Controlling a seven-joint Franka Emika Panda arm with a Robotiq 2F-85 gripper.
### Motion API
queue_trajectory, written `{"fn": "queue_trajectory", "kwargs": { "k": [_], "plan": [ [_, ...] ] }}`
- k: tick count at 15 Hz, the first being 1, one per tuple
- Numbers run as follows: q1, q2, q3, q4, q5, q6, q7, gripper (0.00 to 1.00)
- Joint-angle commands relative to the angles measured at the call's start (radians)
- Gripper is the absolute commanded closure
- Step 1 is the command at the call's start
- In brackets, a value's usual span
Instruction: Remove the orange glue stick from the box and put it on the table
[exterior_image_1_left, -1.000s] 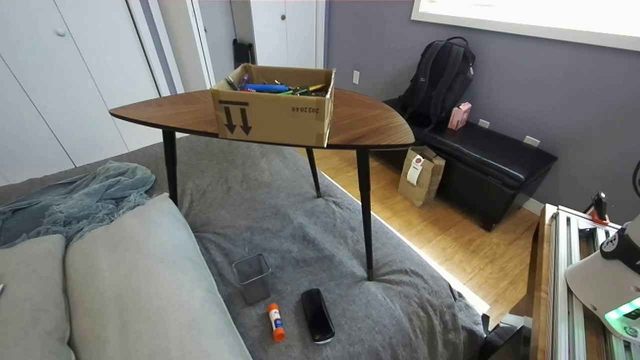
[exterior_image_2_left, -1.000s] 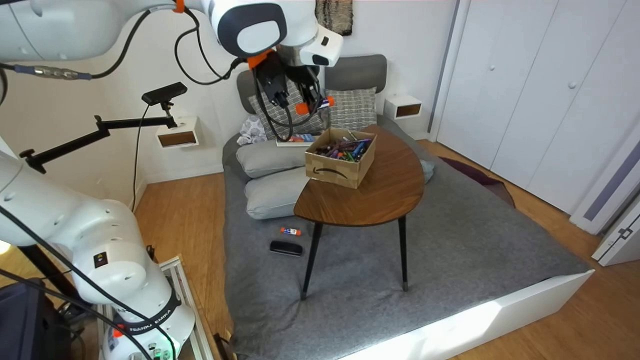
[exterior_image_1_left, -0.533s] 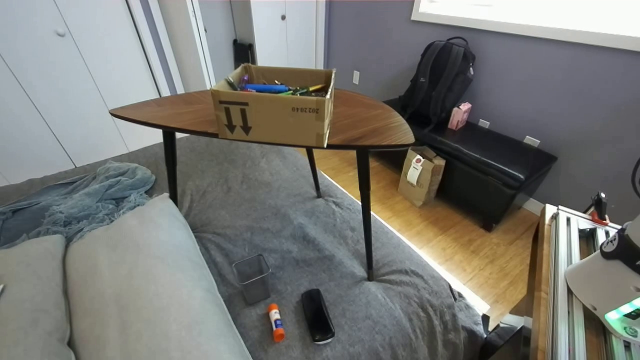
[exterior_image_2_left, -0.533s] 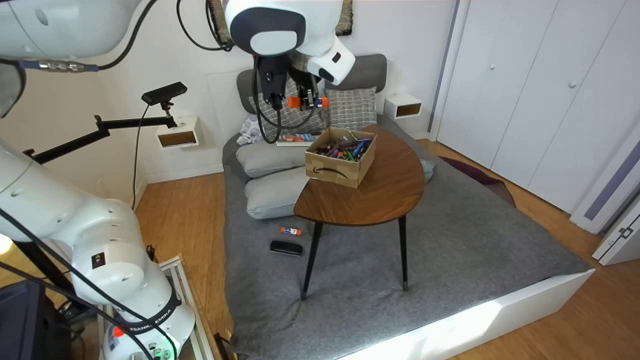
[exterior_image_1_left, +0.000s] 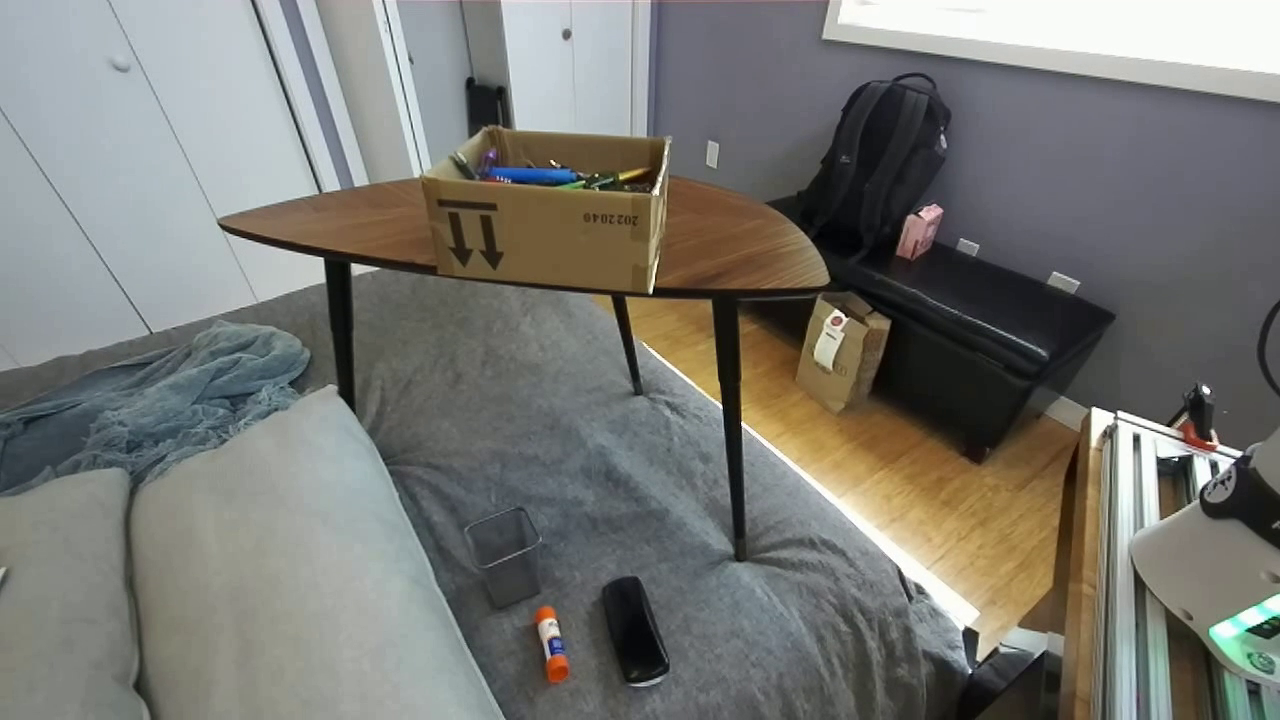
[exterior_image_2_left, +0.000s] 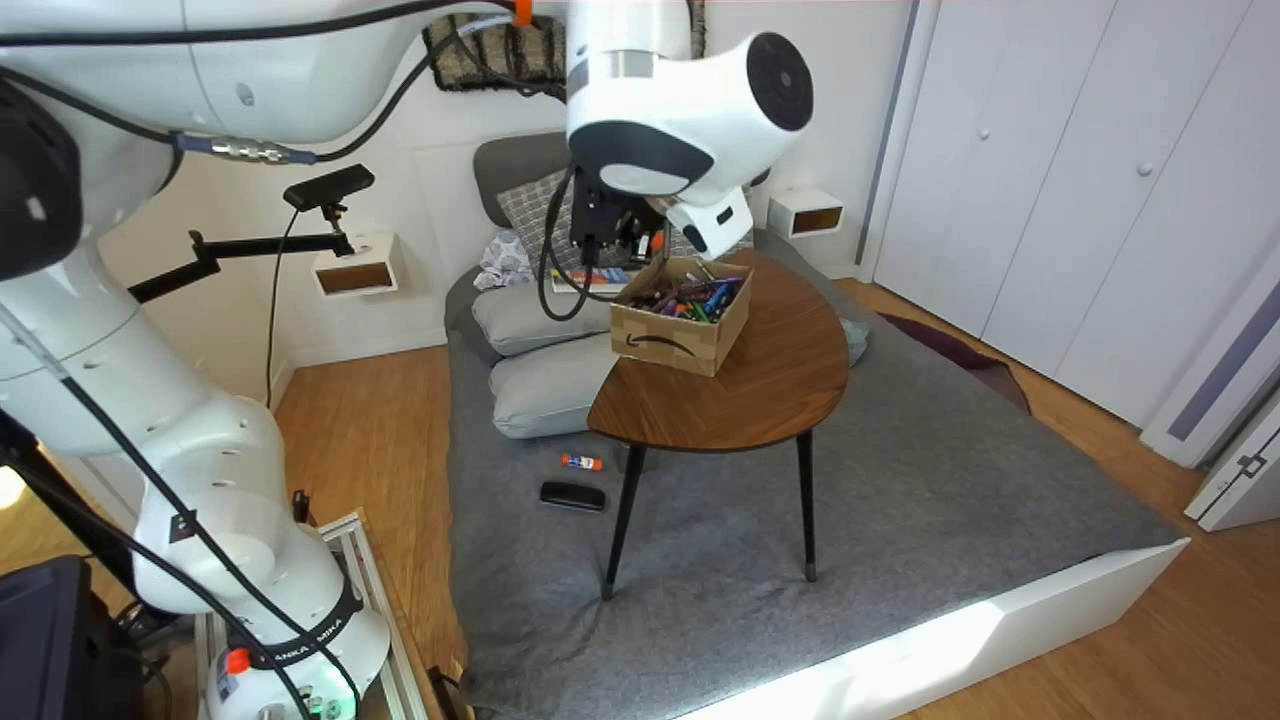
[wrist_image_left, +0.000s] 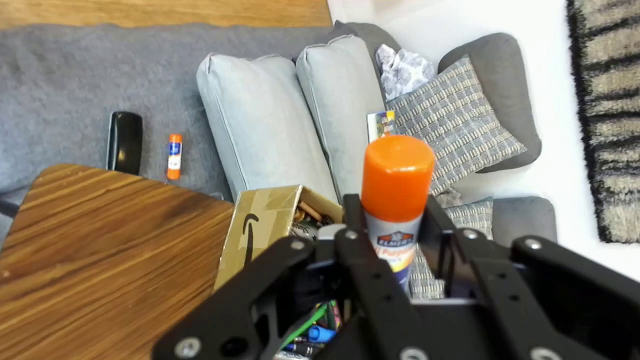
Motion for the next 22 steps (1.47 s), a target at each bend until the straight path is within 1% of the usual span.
{"fn": "queue_trajectory", "kwargs": {
  "k": [1,4,5,6,11,12,13,17,19,22],
  "plan": [
    [-0.055,0.114,-0.002,0.067,0.108,-0.154,0.054,0.92],
    [-0.101,0.182,-0.005,0.065,0.153,-0.239,0.108,0.92],
    [-0.093,0.131,0.018,0.031,0.105,-0.170,0.060,0.92],
    [-0.101,0.148,0.017,0.031,0.107,-0.177,0.058,0.70],
    [-0.101,0.148,0.023,0.032,0.107,-0.176,0.054,0.70],
    [-0.101,0.148,0.023,0.032,0.107,-0.176,0.054,0.92],
    [-0.111,0.175,0.013,0.039,0.160,-0.221,0.058,0.92],
    [-0.139,0.278,0.005,0.067,0.259,-0.385,0.064,0.92],
    [-0.158,0.325,0.004,0.068,0.302,-0.438,0.102,0.92],
    [-0.178,0.396,0.001,0.073,0.340,-0.463,0.166,0.92]
  ]
}}
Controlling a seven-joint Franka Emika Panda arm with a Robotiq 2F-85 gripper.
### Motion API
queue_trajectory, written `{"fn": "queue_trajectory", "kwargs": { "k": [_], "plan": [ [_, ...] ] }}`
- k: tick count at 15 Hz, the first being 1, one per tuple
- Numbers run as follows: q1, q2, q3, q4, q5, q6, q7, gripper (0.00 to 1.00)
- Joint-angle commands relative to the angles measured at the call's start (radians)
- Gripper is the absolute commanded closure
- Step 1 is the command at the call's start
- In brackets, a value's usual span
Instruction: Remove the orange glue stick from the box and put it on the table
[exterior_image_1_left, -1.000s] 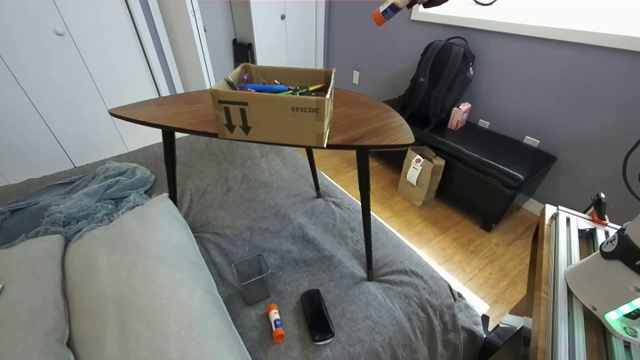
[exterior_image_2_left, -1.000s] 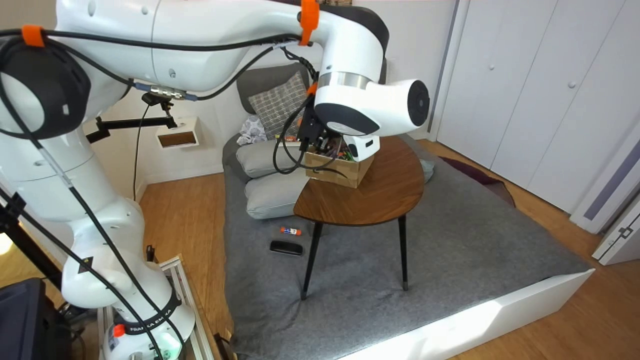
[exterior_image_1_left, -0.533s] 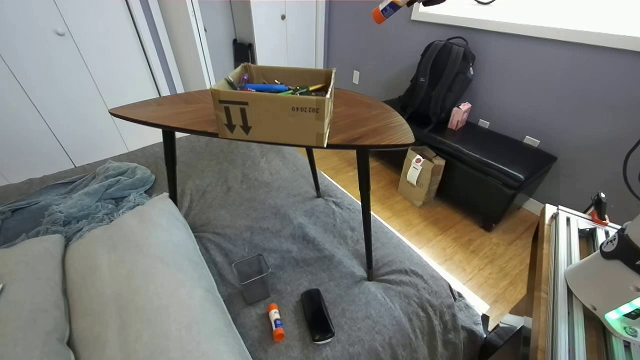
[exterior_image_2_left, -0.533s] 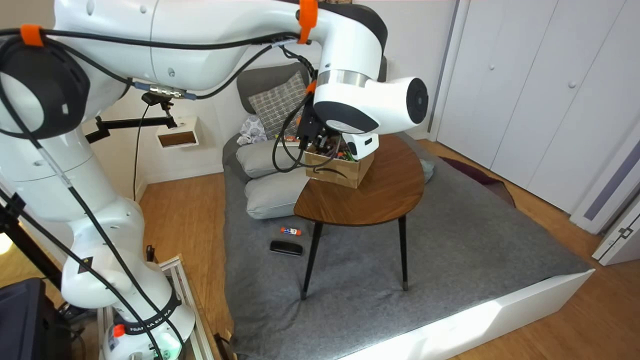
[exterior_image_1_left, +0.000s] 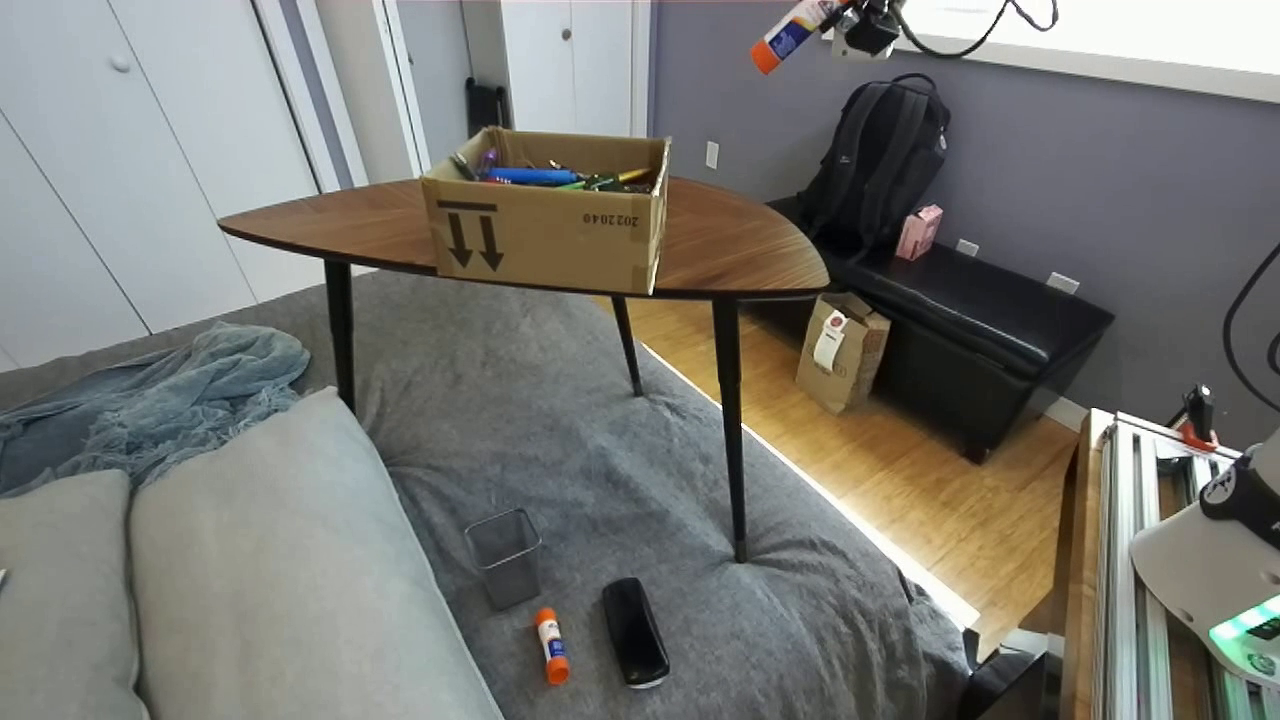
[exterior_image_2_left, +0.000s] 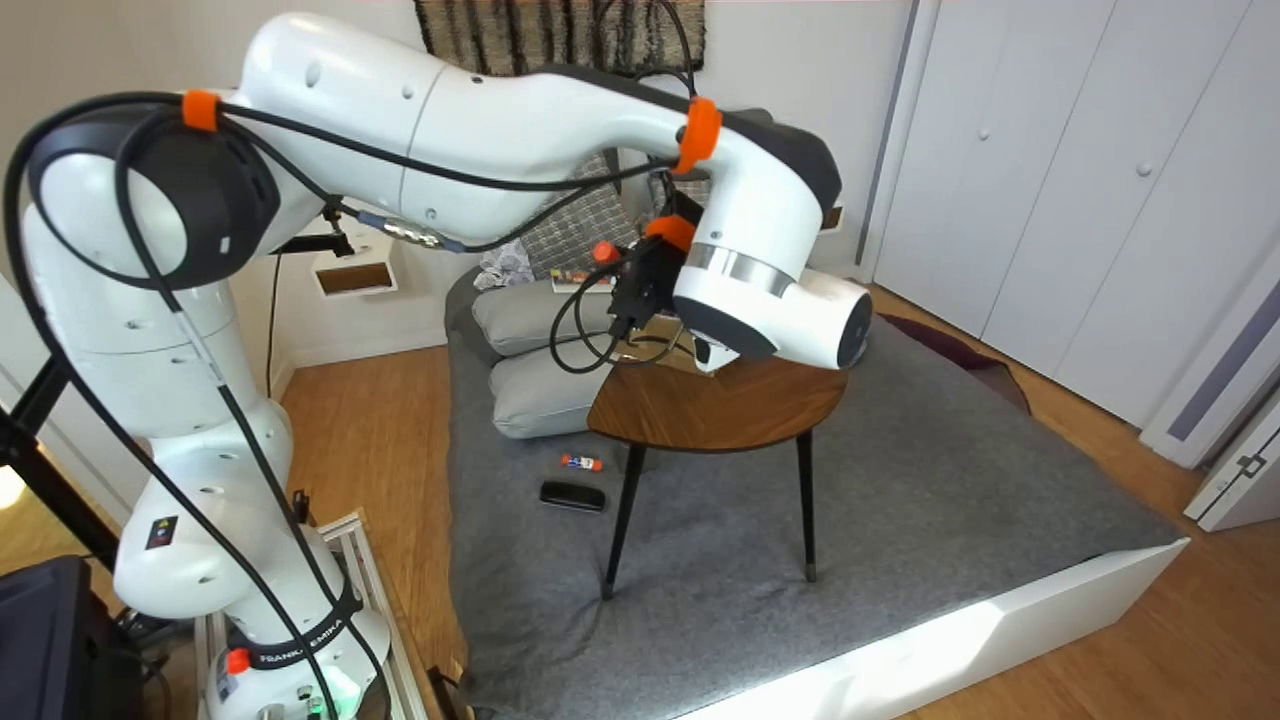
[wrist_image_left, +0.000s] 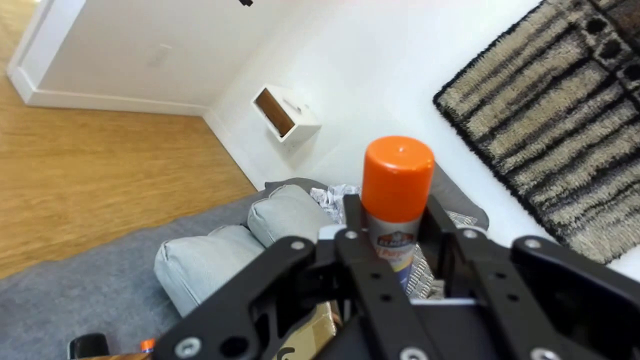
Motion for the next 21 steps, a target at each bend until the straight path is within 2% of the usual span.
{"fn": "queue_trajectory", "kwargs": {
  "k": [1,6,11,21],
  "plan": [
    [-0.028,0.100,-0.002,0.037,0.069,-0.051,0.109,0.92],
    [-0.030,0.204,0.001,0.049,0.107,-0.021,0.269,0.92],
    [-0.022,0.284,-0.004,0.070,0.092,0.022,0.392,0.92],
    [0.007,0.359,0.009,0.123,0.057,0.172,0.508,0.92]
  ]
}}
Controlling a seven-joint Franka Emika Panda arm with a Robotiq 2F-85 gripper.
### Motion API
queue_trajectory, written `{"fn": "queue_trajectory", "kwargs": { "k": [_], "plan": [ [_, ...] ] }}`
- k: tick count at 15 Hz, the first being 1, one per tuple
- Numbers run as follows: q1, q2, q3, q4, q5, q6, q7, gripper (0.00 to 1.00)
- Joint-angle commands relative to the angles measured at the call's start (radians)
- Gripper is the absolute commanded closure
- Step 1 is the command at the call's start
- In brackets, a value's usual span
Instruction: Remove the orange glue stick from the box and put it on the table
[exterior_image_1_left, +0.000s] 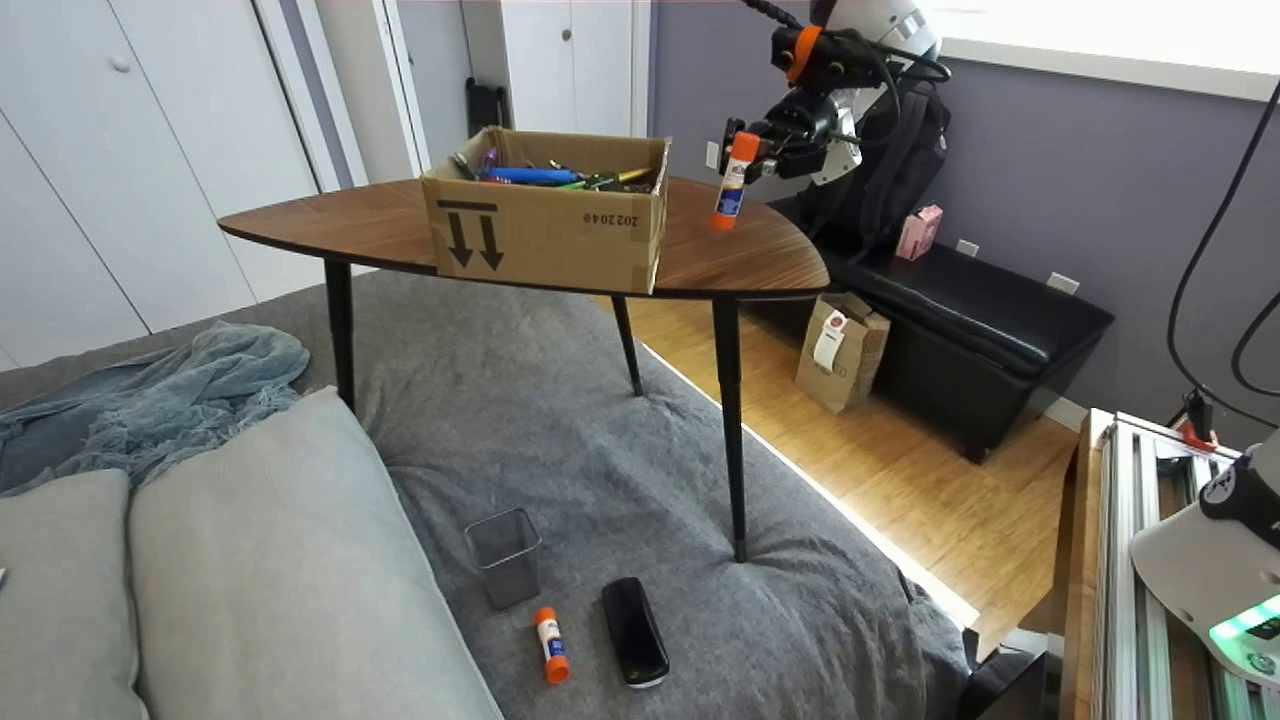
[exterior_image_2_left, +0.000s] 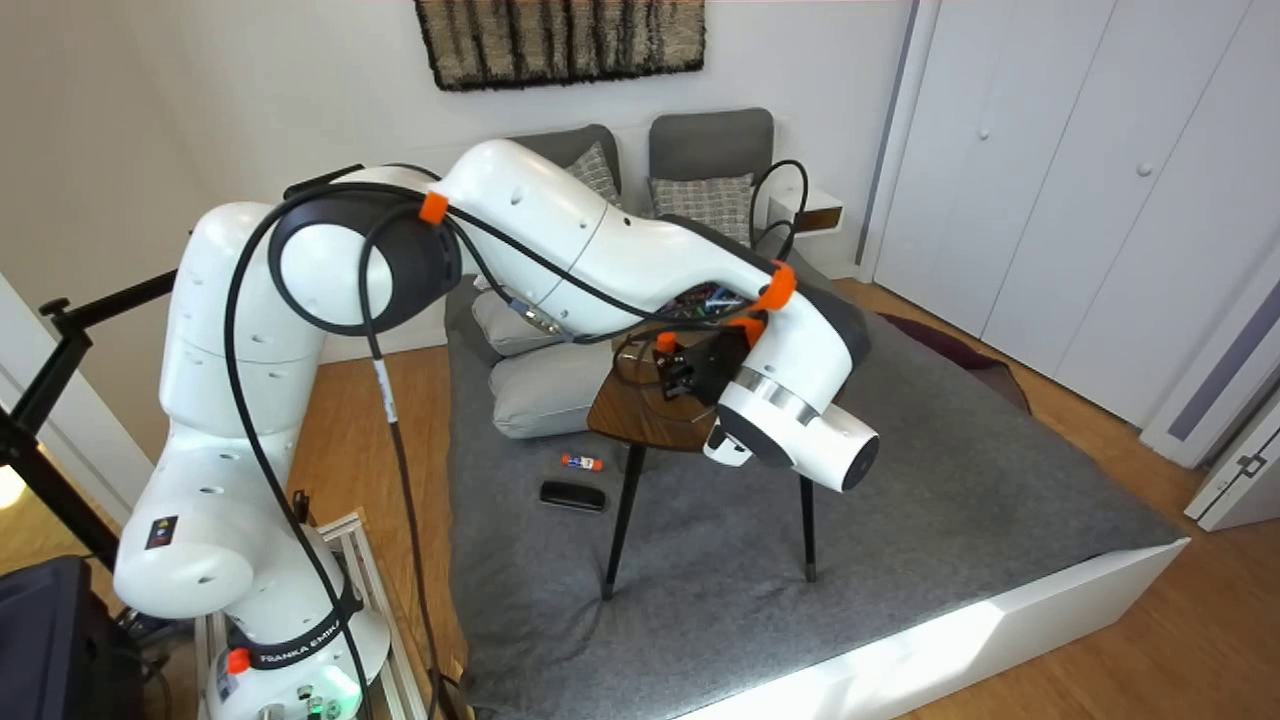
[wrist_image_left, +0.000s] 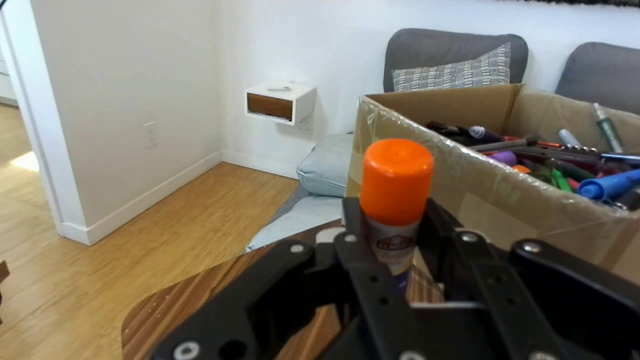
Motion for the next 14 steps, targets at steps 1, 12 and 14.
{"fn": "queue_trajectory", "kwargs": {
  "k": [1,12,14],
  "plan": [
    [0.011,0.027,0.009,0.040,-0.014,0.038,0.049,0.92],
    [0.022,0.047,0.030,0.064,-0.013,0.068,0.076,0.31],
    [0.026,0.031,0.031,0.059,-0.017,0.069,0.076,0.16]
  ]
}}
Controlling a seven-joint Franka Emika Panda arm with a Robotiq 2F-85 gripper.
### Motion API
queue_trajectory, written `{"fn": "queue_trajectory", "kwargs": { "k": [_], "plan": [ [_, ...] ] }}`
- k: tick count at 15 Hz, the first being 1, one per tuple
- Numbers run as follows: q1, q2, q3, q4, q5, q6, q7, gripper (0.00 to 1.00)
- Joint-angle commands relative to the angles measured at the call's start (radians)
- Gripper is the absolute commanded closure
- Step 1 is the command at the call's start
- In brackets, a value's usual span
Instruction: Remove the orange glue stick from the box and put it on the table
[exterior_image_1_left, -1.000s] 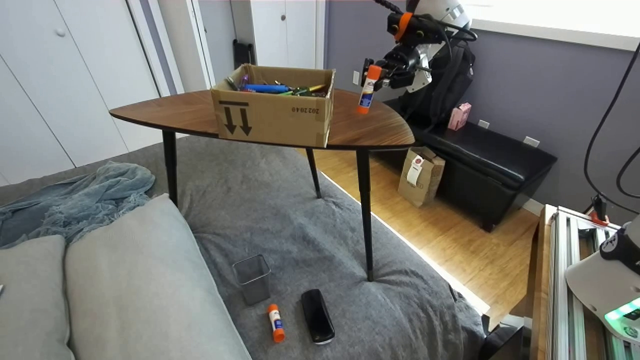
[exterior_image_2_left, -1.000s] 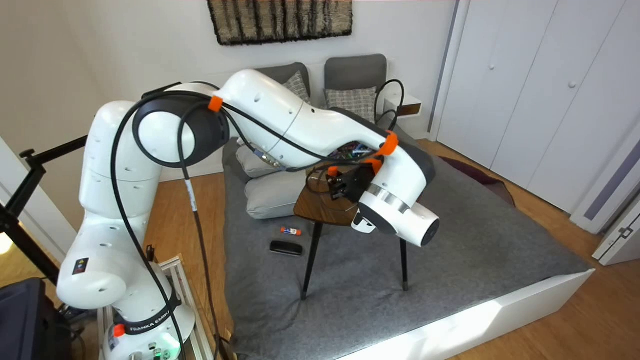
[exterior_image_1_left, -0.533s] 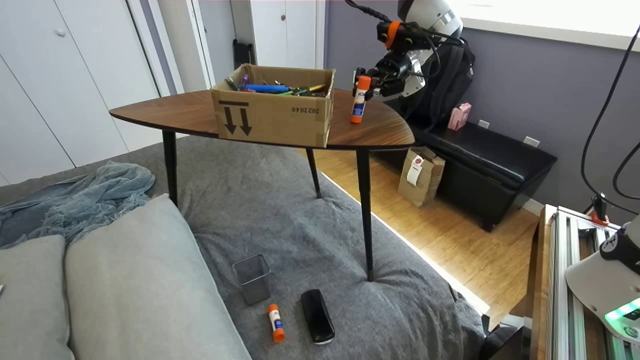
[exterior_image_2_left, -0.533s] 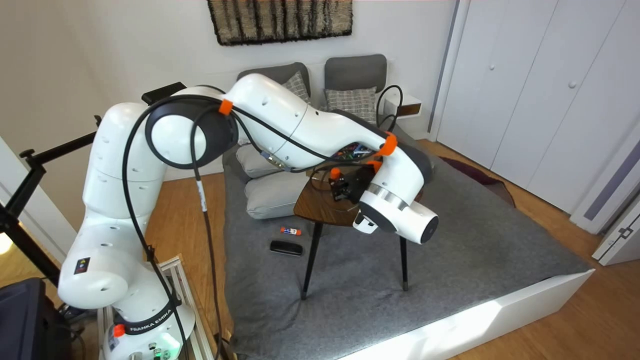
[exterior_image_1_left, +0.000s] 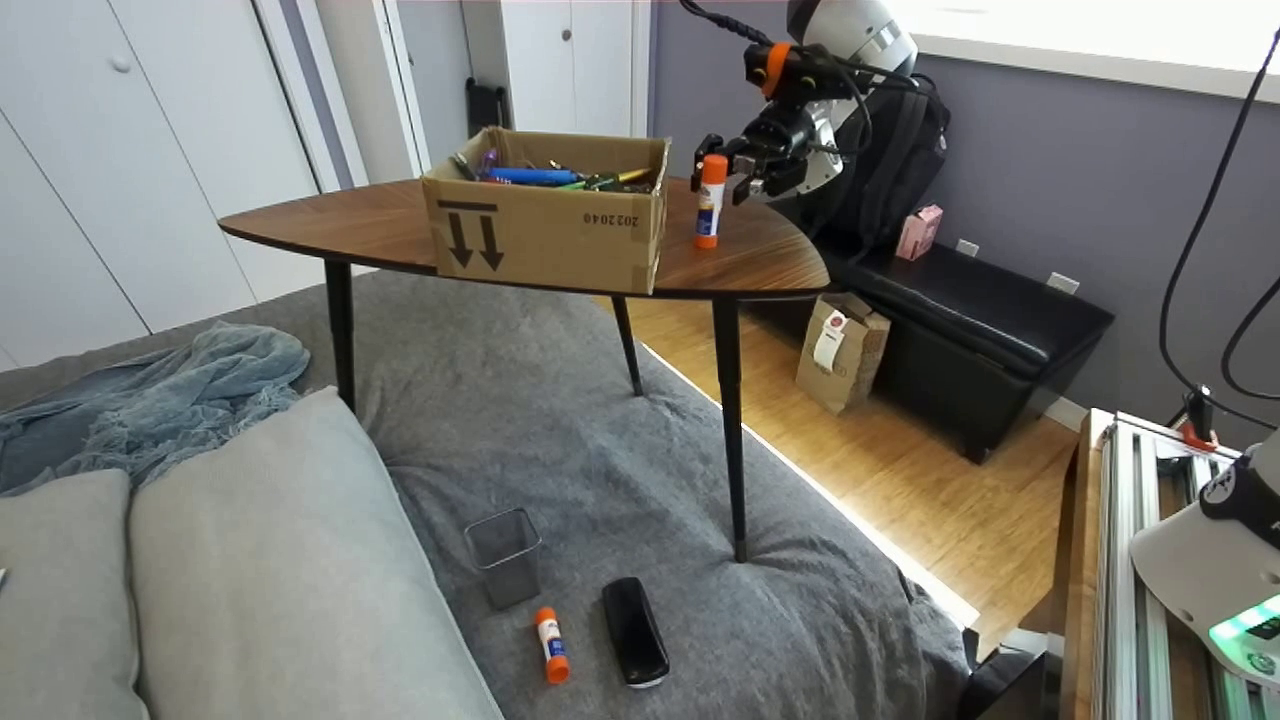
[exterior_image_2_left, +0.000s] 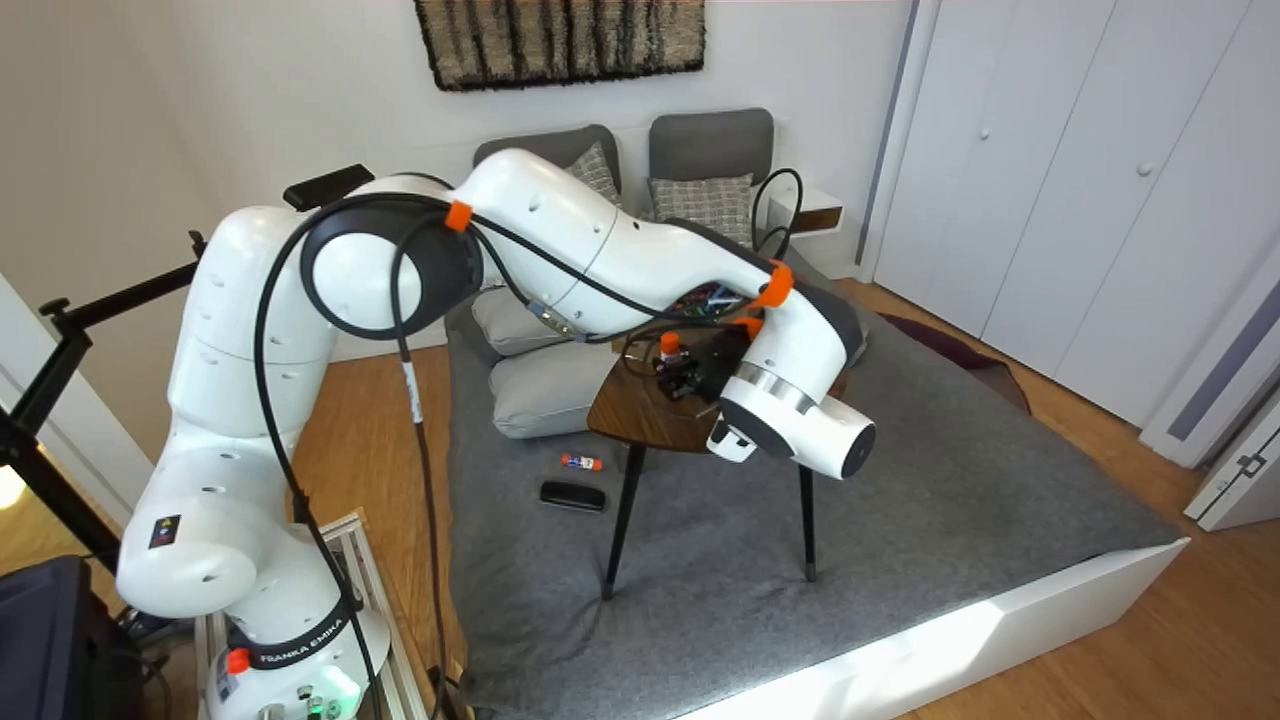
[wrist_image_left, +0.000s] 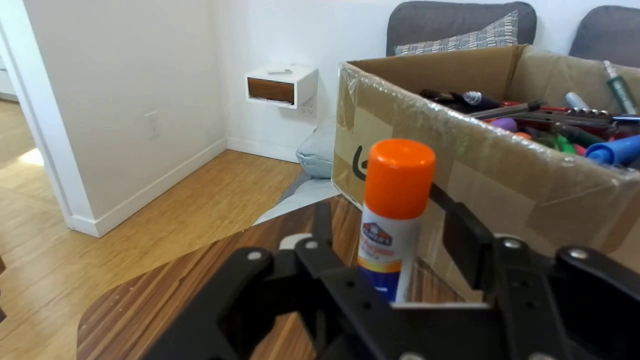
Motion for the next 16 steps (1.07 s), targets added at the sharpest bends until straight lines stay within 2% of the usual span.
{"fn": "queue_trajectory", "kwargs": {
  "k": [1,2,3,9,16],
  "plan": [
    [0.007,-0.018,0.008,0.015,-0.019,0.012,0.023,0.10],
    [0.011,-0.028,0.005,0.008,-0.027,0.016,0.027,0.02],
    [0.012,-0.035,0.003,0.001,-0.031,0.014,0.036,0.01],
    [0.032,-0.138,-0.027,-0.045,-0.180,0.031,0.118,0.00],
    [0.057,-0.284,-0.043,-0.017,-0.477,0.154,0.256,0.00]
  ]
}}
